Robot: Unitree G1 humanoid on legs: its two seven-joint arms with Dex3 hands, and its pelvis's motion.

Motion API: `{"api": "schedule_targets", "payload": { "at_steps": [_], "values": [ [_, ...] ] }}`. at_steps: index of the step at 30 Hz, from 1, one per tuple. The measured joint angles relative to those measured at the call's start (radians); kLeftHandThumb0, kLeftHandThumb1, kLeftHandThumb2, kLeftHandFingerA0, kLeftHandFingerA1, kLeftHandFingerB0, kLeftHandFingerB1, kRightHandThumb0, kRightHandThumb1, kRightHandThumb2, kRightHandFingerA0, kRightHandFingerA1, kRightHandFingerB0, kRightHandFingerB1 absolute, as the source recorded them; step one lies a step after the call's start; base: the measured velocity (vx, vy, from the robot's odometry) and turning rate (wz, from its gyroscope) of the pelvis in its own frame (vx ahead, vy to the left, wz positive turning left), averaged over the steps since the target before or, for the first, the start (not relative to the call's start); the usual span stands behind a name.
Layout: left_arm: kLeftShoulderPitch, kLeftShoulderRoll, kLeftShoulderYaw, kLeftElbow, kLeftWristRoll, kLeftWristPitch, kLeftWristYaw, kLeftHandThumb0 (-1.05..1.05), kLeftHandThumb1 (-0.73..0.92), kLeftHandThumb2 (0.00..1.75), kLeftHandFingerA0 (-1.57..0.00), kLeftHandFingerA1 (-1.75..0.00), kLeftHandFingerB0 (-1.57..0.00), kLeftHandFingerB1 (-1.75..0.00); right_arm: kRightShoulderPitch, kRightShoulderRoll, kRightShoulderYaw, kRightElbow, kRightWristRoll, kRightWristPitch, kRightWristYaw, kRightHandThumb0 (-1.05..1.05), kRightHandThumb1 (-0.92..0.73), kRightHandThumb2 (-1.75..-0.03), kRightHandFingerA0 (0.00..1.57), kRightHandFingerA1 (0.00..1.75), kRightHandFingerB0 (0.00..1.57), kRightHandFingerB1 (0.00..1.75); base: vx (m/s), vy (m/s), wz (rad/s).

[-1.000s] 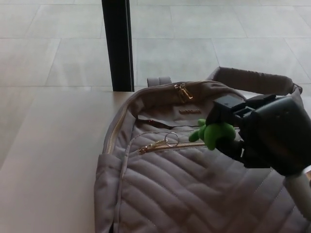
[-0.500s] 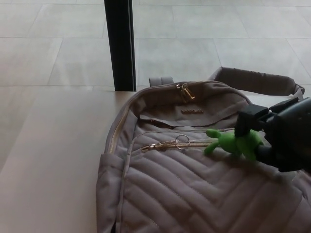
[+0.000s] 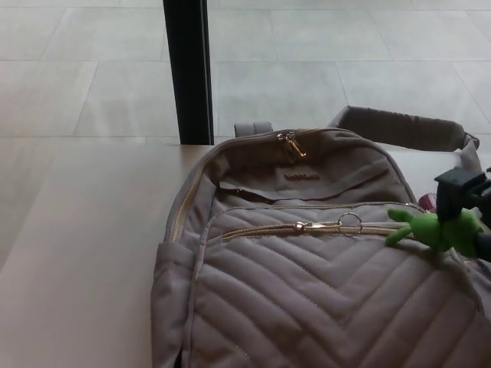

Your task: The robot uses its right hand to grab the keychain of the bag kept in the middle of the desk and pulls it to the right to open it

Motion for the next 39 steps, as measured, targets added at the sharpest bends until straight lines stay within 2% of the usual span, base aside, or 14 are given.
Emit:
{"api": "schedule_targets", "payload": {
  "at_steps": [7,11,12,17,18,19,24,25,27,31,32,33,36,39],
  "values": [
    [0.005,0.0,0.002,-0.004,0.0,0.0,-0.001,-0.83,0.9,0.68,-0.68,-0.56,-0.56,-0.44,0.002,-0.039,-0.061,0.042,0.01,-0.018,-0.008,-0.23,-0.38,-1.18,0.96,1.75,0.74,1.56,0.0,0.0,0.0],
    [0.013,0.0,0.002,-0.009,0.0,0.0,-0.001,-0.85,0.9,0.67,-0.67,-0.55,-0.56,-0.44,0.002,-0.078,-0.114,0.095,0.021,-0.025,-0.017,-0.2,-0.43,-1.09,0.94,1.75,0.77,1.46,0.0,0.0,0.0],
    [0.016,0.0,0.002,-0.009,0.0,0.0,-0.001,-0.83,0.91,0.67,-0.68,-0.56,-0.57,-0.44,0.002,-0.092,-0.129,0.103,0.024,-0.025,-0.017,-0.2,-0.49,-0.9,0.95,1.75,0.81,1.39,0.0,0.0,0.0],
    [0.018,0.0,0.003,-0.009,0.0,0.0,-0.001,-0.8,0.92,0.68,-0.71,-0.56,-0.58,-0.44,0.017,-0.136,-0.179,0.17,0.027,-0.034,-0.04,-0.19,-0.44,-1.04,0.94,1.75,0.81,1.4,0.0,0.0,0.0],
    [0.02,0.0,0.002,-0.008,0.0,0.0,0.0,-0.85,0.73,0.9,-0.68,-0.6,-0.52,-0.5,0.024,-0.142,-0.193,0.186,0.028,-0.035,-0.046,-0.28,-0.47,-1.03,1.23,1.37,0.96,1.19,0.0,0.0,0.0],
    [0.02,0.0,0.002,-0.007,0.0,0.0,0.0,-0.8,0.92,0.69,-0.69,-0.52,-0.54,-0.42,0.031,-0.147,-0.203,0.201,0.029,-0.037,-0.054,-0.23,-0.58,-0.84,0.97,1.75,0.81,1.37,0.0,0.0,0.0],
    [0.02,-0.001,0.002,-0.004,0.0,0.0,0.001,-0.8,0.91,0.68,-0.72,-0.51,-0.55,-0.42,0.074,-0.172,-0.227,0.277,0.026,-0.042,-0.1,-0.2,-0.55,-0.85,0.96,1.75,0.79,1.41,0.0,0.0,0.0],
    [0.02,-0.002,0.003,-0.003,0.0,0.0,0.001,-0.82,0.9,0.67,-0.72,-0.52,-0.56,-0.42,0.082,-0.173,-0.23,0.289,0.027,-0.045,-0.109,-0.16,-0.54,-0.92,1.11,1.63,0.77,1.28,0.0,0.0,0.0],
    [0.019,-0.003,0.007,-0.001,-0.001,0.0,0.001,-0.83,0.9,0.67,-0.72,-0.53,-0.56,-0.42,0.096,-0.174,-0.237,0.304,0.031,-0.05,-0.118,-0.25,-0.6,-0.78,0.91,1.75,0.77,1.35,0.0,0.0,0.0],
    [0.015,-0.004,0.015,0.003,-0.003,0.002,-0.001,-0.84,0.91,0.67,-0.72,-0.53,-0.57,-0.42,0.14,-0.178,-0.246,0.32,0.04,-0.057,-0.138,-0.22,-0.58,-0.79,0.91,1.75,0.77,1.38,0.0,0.0,0.0],
    [0.015,-0.004,0.015,0.004,-0.003,0.002,-0.001,-0.84,0.91,0.67,-0.72,-0.53,-0.57,-0.42,0.148,-0.179,-0.246,0.324,0.041,-0.059,-0.145,-0.24,-0.62,-0.77,1.12,1.75,0.67,1.39,0.0,0.0,0.0],
    [0.015,-0.005,0.015,0.005,-0.003,0.002,-0.001,-0.83,0.91,0.67,-0.71,-0.52,-0.56,-0.42,0.161,-0.181,-0.247,0.33,0.043,-0.061,-0.153,-0.27,-0.62,-0.82,0.87,1.75,0.66,1.51,0.0,0.0,0.0],
    [0.016,-0.005,0.014,0.006,-0.003,0.001,-0.001,-0.87,0.91,0.68,-0.72,-0.52,-0.55,-0.42,0.18,-0.183,-0.25,0.345,0.049,-0.063,-0.164,-0.25,-0.58,-0.96,0.9,1.75,0.68,1.5,0.0,0.0,0.0],
    [0.02,-0.005,0.013,0.01,-0.003,0.001,-0.001,-0.86,0.9,0.68,-0.72,-0.53,-0.56,-0.42,0.19,-0.184,-0.258,0.383,0.056,-0.063,-0.18,-0.25,-0.62,-0.88,0.89,1.75,0.7,1.35,0.0,0.0,0.0]
  ]
}}
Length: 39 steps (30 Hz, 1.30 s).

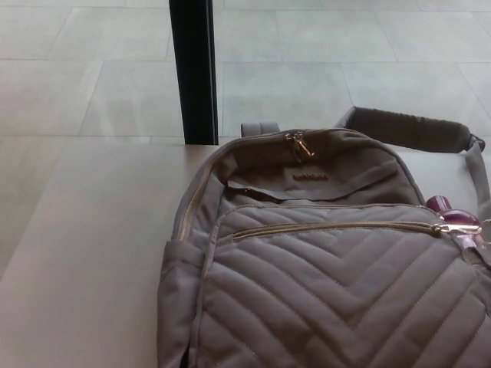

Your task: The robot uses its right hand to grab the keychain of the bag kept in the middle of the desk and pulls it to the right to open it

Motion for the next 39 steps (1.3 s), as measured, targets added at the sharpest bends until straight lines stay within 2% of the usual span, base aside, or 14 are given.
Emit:
{"api": "schedule_targets", "payload": {
  "at_steps": [2,3,5,7,9,21,22,25,26,28,32,35,36,39],
  "values": [
    [-0.001,0.0,0.0,0.001,0.0,0.0,0.0,-0.85,0.9,0.67,-0.73,-0.52,-0.56,-0.42,0.009,-0.002,-0.002,0.019,0.007,-0.005,-0.006,-0.32,-0.71,-0.64,0.8,1.64,0.59,0.88,0.0,0.0,0.0],
    [-0.002,0.0,0.0,0.001,0.0,0.0,0.0,-0.87,0.9,0.67,-0.72,-0.52,-0.55,-0.42,0.017,-0.002,-0.003,0.021,0.015,-0.011,-0.003,-0.44,-0.68,-0.61,0.83,1.22,0.47,0.46,0.0,0.0,0.0],
    [-0.003,0.0,-0.001,0.001,0.0,0.0,-0.001,-0.86,0.9,0.67,-0.71,-0.51,-0.54,-0.42,0.032,-0.002,-0.004,0.01,0.033,-0.016,0.011,-0.62,-0.51,-0.84,0.7,0.88,0.25,0.45,0.0,0.0,0.0],
    [-0.004,0.0,0.0,0.005,0.0,0.0,-0.005,-0.87,0.9,0.68,-0.7,-0.5,-0.54,-0.41,0.057,-0.003,-0.005,-0.023,0.057,-0.02,0.041,-0.73,-0.65,-0.6,0.32,0.51,0.16,0.28,0.0,0.0,0.0],
    [-0.005,0.0,-0.001,0.006,0.0,0.0,-0.006,-0.83,0.9,0.67,-0.7,-0.52,-0.54,-0.42,0.08,-0.005,-0.006,-0.062,0.067,-0.014,0.07,-1.05,-0.59,-1.0,0.0,0.11,0.0,0.01,0.0,0.0,0.0],
    [-0.005,0.0,-0.003,0.006,0.0,0.0,-0.009,-0.81,0.91,0.67,-0.69,-0.53,-0.54,-0.42,0.208,-0.012,-0.1,-0.177,0.106,0.068,0.236,-1.05,-0.81,-0.65,0.0,0.0,0.0,0.0,0.0,0.0,0.0],
    [-0.005,-0.001,-0.003,0.006,0.0,0.0,-0.009,-0.8,0.91,0.67,-0.7,-0.52,-0.55,-0.42,0.225,-0.012,-0.125,-0.157,0.111,0.079,0.238,-1.02,-0.62,-0.93,0.0,0.09,0.0,0.0,0.0,0.0,0.0],
    [-0.003,-0.002,-0.006,0.006,0.0,0.0,-0.009,-0.81,0.91,0.68,-0.7,-0.51,-0.53,-0.41,0.254,-0.012,-0.18,-0.081,0.124,0.105,0.239,-1.05,-0.8,-0.7,0.0,0.1,0.0,0.0,0.0,0.0,0.0],
    [-0.003,-0.004,-0.007,0.007,0.0,0.0,-0.009,-0.8,0.92,0.67,-0.7,-0.51,-0.52,-0.41,0.262,-0.011,-0.206,-0.025,0.136,0.116,0.239,-1.05,-0.67,-1.09,0.0,0.29,0.0,0.14,0.0,0.0,0.0],
    [-0.004,-0.006,-0.01,0.006,0.001,0.0,-0.009,-0.83,0.92,0.68,-0.69,-0.52,-0.52,-0.41,0.267,-0.01,-0.231,0.035,0.15,0.13,0.24,-1.05,-0.67,-1.03,0.0,0.31,0.0,0.03,0.0,0.0,0.0],
    [-0.004,-0.011,-0.012,0.006,0.001,0.0,-0.01,-0.84,0.91,0.67,-0.74,-0.56,-0.56,-0.42,0.271,-0.008,-0.27,0.144,0.174,0.148,0.239,-0.37,-0.48,-1.02,0.06,0.57,0.0,0.52,0.0,0.0,0.0],
    [-0.005,-0.014,-0.013,0.006,0.001,0.0,-0.008,-0.83,0.92,0.68,-0.72,-0.57,-0.54,-0.43,0.271,0.018,-0.327,0.257,0.213,0.16,0.238,-0.64,-0.55,-0.84,0.09,0.6,0.04,0.31,0.0,0.0,0.0],
    [-0.005,-0.014,-0.014,0.006,0.001,0.0,-0.007,-0.85,0.92,0.67,-0.71,-0.57,-0.55,-0.43,0.271,0.026,-0.345,0.285,0.226,0.164,0.239,-0.56,-0.53,-0.86,0.87,1.16,0.02,0.36,0.0,0.0,0.0],
    [-0.005,-0.014,-0.016,0.006,0.002,0.0,-0.005,-0.85,0.91,0.67,-0.7,-0.57,-0.54,-0.43,0.268,0.051,-0.395,0.344,0.259,0.17,0.243,-0.37,-0.43,-0.91,1.11,1.18,0.01,0.5,0.0,0.0,0.0]
  ]
}}
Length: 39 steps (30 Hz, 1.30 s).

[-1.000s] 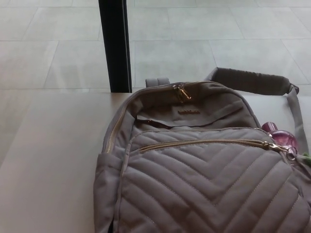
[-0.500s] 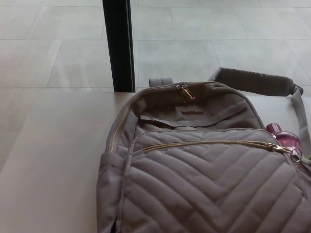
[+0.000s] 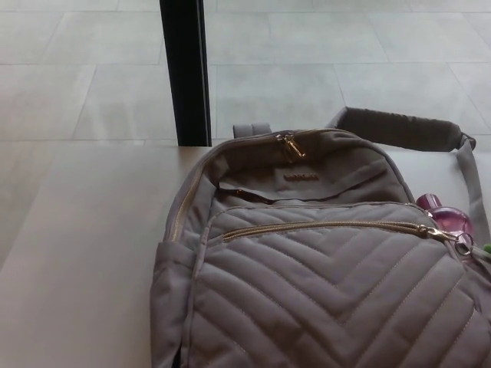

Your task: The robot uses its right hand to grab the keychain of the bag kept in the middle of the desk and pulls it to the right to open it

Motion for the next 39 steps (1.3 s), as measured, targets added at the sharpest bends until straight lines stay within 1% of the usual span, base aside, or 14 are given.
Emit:
{"api": "schedule_targets", "payload": {
  "at_steps": [1,2,7,13,23,24,26,27,29,30,33,35,38,39],
  "values": [
    [0.0,0.0,-0.001,0.0,0.0,0.0,0.001,-0.84,0.7,1.1,-0.63,-0.65,-0.48,-0.56,-0.002,0.009,-0.02,0.024,0.014,0.002,0.002,-0.44,-0.61,-0.6,0.91,1.33,0.07,0.48,0.0,0.0,0.0],
    [-0.001,0.0,-0.003,0.0,0.001,0.0,0.002,-0.87,0.91,0.67,-0.68,-0.59,-0.54,-0.45,-0.004,0.019,-0.039,0.051,0.026,0.004,0.003,-0.4,-0.64,-0.6,0.91,1.32,0.11,0.49,0.0,0.0,0.0],
    [-0.001,0.004,-0.013,0.003,0.002,0.002,0.009,-0.86,0.89,0.67,-0.7,-0.55,-0.52,-0.43,-0.002,0.096,-0.109,0.197,0.089,0.017,0.013,-0.3,-0.43,-0.93,0.63,0.8,0.05,0.51,0.0,0.0,0.0],
    [-0.009,0.045,-0.073,0.017,0.026,0.031,0.018,-0.82,0.91,0.67,-0.66,-0.59,-0.48,-0.38,0.019,0.193,-0.123,0.384,0.163,0.024,0.052,-0.46,-0.62,-0.58,0.47,0.71,0.27,0.39,0.0,0.0,0.0],
    [-0.005,0.11,-0.324,0.016,0.15,0.042,0.049,-0.85,0.91,0.67,-0.58,-0.83,-0.43,-0.42,0.031,0.207,0.009,0.48,0.185,0.009,0.114,-0.48,-0.63,-0.59,0.61,0.72,0.29,0.39,0.0,0.0,0.0],
    [-0.004,0.121,-0.357,0.015,0.169,0.044,0.054,-0.82,0.88,0.67,-0.61,-0.6,-0.36,-0.38,0.031,0.207,0.03,0.491,0.187,0.003,0.122,-0.52,-0.49,-0.86,0.48,0.71,0.27,0.5,0.0,0.0,0.0],
    [-0.003,0.131,-0.375,0.015,0.188,0.049,0.062,-0.87,0.74,1.1,-0.58,-0.66,-0.3,-0.5,0.028,0.202,0.062,0.51,0.197,-0.007,0.136,-0.5,-0.63,-0.59,0.54,0.72,0.34,0.39,0.0,0.0,0.0],
    [-0.002,0.137,-0.374,0.015,0.192,0.05,0.066,-0.81,0.86,0.66,-0.67,-0.52,-0.35,-0.36,0.025,0.198,0.08,0.521,0.204,-0.013,0.145,-0.53,-0.63,-0.59,0.54,0.71,0.31,0.38,0.0,0.0,0.0],
    [-0.003,0.139,-0.352,0.014,0.191,0.055,0.075,-0.82,0.7,1.06,-0.59,-0.64,-0.3,-0.5,0.024,0.193,0.107,0.526,0.215,-0.022,0.156,-0.54,-0.64,-0.59,0.53,0.71,0.3,0.38,0.0,0.0,0.0],
    [-0.004,0.139,-0.335,0.014,0.187,0.056,0.077,-0.75,0.83,0.65,-0.66,-0.53,-0.4,-0.37,0.024,0.19,0.119,0.526,0.218,-0.024,0.16,-0.55,-0.63,-0.59,0.54,0.69,0.3,0.38,0.0,0.0,0.0],
    [-0.008,0.138,-0.273,0.008,0.176,0.061,0.084,-0.65,0.73,0.62,-0.63,-0.84,-0.57,-0.45,0.025,0.183,0.156,0.532,0.233,-0.043,0.168,-0.55,-0.45,-0.87,0.78,0.93,0.34,0.53,0.0,0.0,0.0],
    [-0.005,0.136,-0.25,0.002,0.173,0.061,0.087,-0.59,0.67,0.6,-0.62,-0.64,-0.52,-0.4,0.027,0.183,0.164,0.534,0.244,-0.058,0.168,-0.45,-0.55,-0.59,0.96,1.31,0.57,0.43,0.0,0.0,0.0],
    [-0.004,0.126,-0.204,0.007,0.162,0.061,0.093,-0.56,0.65,0.6,-0.65,-0.68,-0.51,-0.41,0.04,0.183,0.161,0.521,0.271,-0.1,0.16,-0.49,-0.46,-0.85,1.09,1.2,0.53,0.57,0.0,0.0,0.0],
    [-0.004,0.12,-0.191,0.008,0.159,0.061,0.095,-0.52,0.63,0.59,-0.73,-0.96,-0.49,-0.41,0.045,0.183,0.162,0.517,0.279,-0.116,0.153,-0.38,-0.56,-0.57,0.85,1.02,0.62,0.41,0.0,0.0,0.0]
  ]
}}
